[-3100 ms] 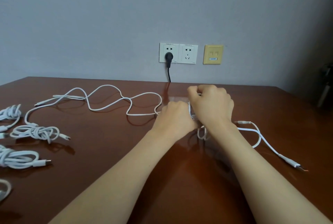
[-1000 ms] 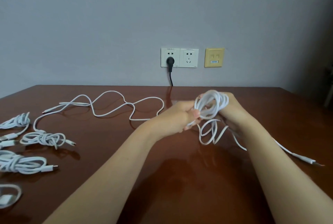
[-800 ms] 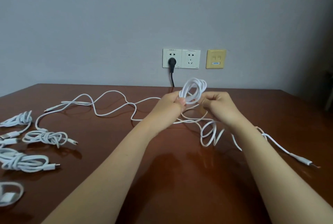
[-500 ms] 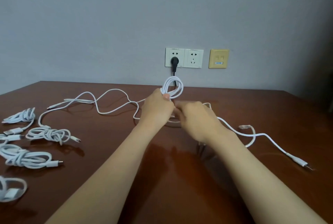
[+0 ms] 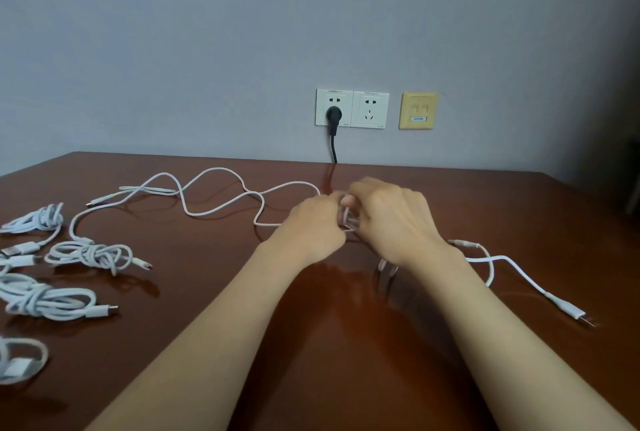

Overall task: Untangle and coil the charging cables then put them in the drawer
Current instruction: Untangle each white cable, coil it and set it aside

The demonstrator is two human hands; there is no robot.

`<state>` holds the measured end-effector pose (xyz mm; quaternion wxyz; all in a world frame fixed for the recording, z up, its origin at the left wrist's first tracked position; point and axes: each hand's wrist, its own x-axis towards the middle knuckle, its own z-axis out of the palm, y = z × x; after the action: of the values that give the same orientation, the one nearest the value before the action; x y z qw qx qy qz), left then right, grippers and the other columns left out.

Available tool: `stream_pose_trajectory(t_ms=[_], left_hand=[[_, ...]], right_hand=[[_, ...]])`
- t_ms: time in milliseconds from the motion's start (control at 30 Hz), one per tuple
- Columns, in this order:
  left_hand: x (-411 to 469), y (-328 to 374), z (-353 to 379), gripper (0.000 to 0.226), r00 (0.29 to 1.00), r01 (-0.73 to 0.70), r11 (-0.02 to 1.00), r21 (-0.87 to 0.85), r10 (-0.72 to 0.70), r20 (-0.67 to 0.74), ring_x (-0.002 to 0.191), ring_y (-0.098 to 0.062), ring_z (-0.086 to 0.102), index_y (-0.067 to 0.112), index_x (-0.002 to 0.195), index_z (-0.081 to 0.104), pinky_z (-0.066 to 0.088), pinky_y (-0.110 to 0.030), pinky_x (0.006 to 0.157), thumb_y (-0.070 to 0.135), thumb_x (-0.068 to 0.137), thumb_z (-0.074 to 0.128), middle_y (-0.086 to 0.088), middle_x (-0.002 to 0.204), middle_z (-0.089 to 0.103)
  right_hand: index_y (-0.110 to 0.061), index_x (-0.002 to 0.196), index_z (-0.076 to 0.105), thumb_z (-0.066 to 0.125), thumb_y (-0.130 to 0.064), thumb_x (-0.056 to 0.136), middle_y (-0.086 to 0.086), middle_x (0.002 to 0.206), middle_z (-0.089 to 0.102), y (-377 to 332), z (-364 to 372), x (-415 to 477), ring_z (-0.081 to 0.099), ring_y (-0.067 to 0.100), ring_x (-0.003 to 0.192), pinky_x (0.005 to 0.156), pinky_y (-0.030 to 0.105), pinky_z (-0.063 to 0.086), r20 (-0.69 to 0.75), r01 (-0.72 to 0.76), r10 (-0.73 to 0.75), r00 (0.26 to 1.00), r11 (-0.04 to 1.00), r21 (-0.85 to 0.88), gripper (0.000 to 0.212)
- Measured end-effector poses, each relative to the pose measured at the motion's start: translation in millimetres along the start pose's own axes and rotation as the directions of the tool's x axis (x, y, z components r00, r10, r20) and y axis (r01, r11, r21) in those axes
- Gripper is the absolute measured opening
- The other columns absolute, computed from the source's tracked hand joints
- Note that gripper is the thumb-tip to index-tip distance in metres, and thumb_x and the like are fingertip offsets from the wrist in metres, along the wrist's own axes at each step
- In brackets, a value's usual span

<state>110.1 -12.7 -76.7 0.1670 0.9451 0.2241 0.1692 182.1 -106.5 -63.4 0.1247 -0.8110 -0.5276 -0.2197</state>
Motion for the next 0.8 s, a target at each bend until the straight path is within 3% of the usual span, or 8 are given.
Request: stream_pose_trajectory(t_ms=[133, 233, 400, 533, 600, 667, 733, 800], left_hand=[[-1, 4, 3, 0.015, 0.999, -0.049, 0.998, -0.04, 0.049, -0.003, 0.09, -0.026, 0.048, 0.014, 0.098, 0.044, 0.031, -0.029, 0.068, 0.003, 0.087, 0.042, 0.0, 0.087, 0.046], [-1, 2, 4, 0.027, 0.998, -0.06, 0.99, -0.124, 0.06, 0.0, 0.101, -0.031, 0.051, 0.011, 0.118, 0.049, 0.041, -0.036, 0.078, 0.008, 0.094, 0.038, -0.009, 0.106, 0.056], [0, 2, 8, 0.025, 0.996, -0.088, 0.966, -0.241, 0.086, -0.021, 0.102, -0.034, 0.052, 0.007, 0.115, 0.052, 0.042, -0.044, 0.089, 0.007, 0.095, 0.037, -0.014, 0.107, 0.06], [1, 1, 11, 0.025, 0.994, -0.106, 0.945, -0.311, 0.107, -0.014, 0.102, -0.031, 0.052, 0.005, 0.113, 0.053, 0.041, -0.042, 0.09, 0.012, 0.097, 0.035, -0.015, 0.108, 0.06], [0, 1, 11, 0.023, 0.991, -0.128, 0.942, -0.31, 0.134, -0.002, 0.1, -0.029, 0.051, 0.005, 0.111, 0.052, 0.039, -0.037, 0.086, 0.012, 0.098, 0.034, -0.012, 0.104, 0.059], [-1, 1, 11, 0.018, 0.986, -0.156, 0.938, -0.308, 0.168, 0.012, 0.095, -0.026, 0.049, 0.012, 0.102, 0.051, 0.036, -0.032, 0.08, 0.011, 0.099, 0.034, -0.004, 0.096, 0.056], [-3, 2, 12, 0.023, 0.978, -0.188, 0.918, -0.35, 0.207, 0.017, 0.094, -0.017, 0.047, 0.023, 0.102, 0.053, 0.033, -0.025, 0.078, 0.01, 0.099, 0.034, 0.003, 0.096, 0.053], [-3, 4, 13, 0.028, 0.971, -0.218, 0.883, -0.416, 0.241, 0.003, 0.097, -0.013, 0.048, 0.018, 0.113, 0.057, 0.034, -0.023, 0.08, 0.009, 0.099, 0.035, 0.004, 0.101, 0.057]], right_hand=[[-0.013, 0.097, 0.054, 0.04, -0.024, 0.096, 0.004, 0.099, 0.052, 7, 4, 0, 0.053, 0.035, 0.086, 0.064, 0.033, 0.035, -0.07, -0.053, 0.061, 0.996, 0.992, 0.116, 0.017], [-0.015, 0.099, 0.058, 0.046, -0.024, 0.092, 0.006, 0.1, 0.054, 10, 4, 0, 0.052, 0.036, 0.087, 0.066, 0.034, 0.036, -0.078, -0.088, 0.106, 0.991, 0.975, 0.203, 0.016], [-0.019, 0.097, 0.06, 0.044, -0.019, 0.092, 0.004, 0.1, 0.06, 14, 3, 1, 0.052, 0.035, 0.089, 0.068, 0.034, 0.034, -0.124, -0.156, 0.203, 0.971, 0.937, 0.312, 0.017], [-0.023, 0.093, 0.06, 0.042, -0.02, 0.096, 0.0, 0.09, 0.06, 16, 4, 1, 0.051, 0.032, 0.085, 0.067, 0.033, 0.033, -0.15, -0.208, 0.266, 0.952, 0.925, 0.318, 0.018], [-0.026, 0.088, 0.06, 0.042, -0.026, 0.097, -0.004, 0.08, 0.056, 22, 3, 5, 0.049, 0.026, 0.081, 0.068, 0.031, 0.03, -0.082, -0.261, 0.304, 0.949, 0.905, 0.337, 0.02], [-0.026, 0.074, 0.059, 0.048, -0.029, 0.096, -0.007, 0.068, 0.053, 33, 1, 6, 0.047, 0.015, 0.07, 0.068, 0.029, 0.031, 0.066, -0.279, 0.285, 0.956, 0.816, 0.507, 0.024], [-0.016, 0.065, 0.061, 0.055, -0.025, 0.092, -0.002, 0.061, 0.054, 44, -6, 3, 0.046, 0.007, 0.056, 0.061, 0.024, 0.038, 0.237, -0.3, 0.184, 0.954, 0.578, 0.759, 0.029], [-0.009, 0.066, 0.068, 0.058, -0.03, 0.085, 0.005, 0.063, 0.063, 53, -9, -1, 0.053, 0.008, 0.053, 0.056, 0.017, 0.044, 0.351, -0.37, 0.12, 0.929, 0.37, 0.852, 0.03]])
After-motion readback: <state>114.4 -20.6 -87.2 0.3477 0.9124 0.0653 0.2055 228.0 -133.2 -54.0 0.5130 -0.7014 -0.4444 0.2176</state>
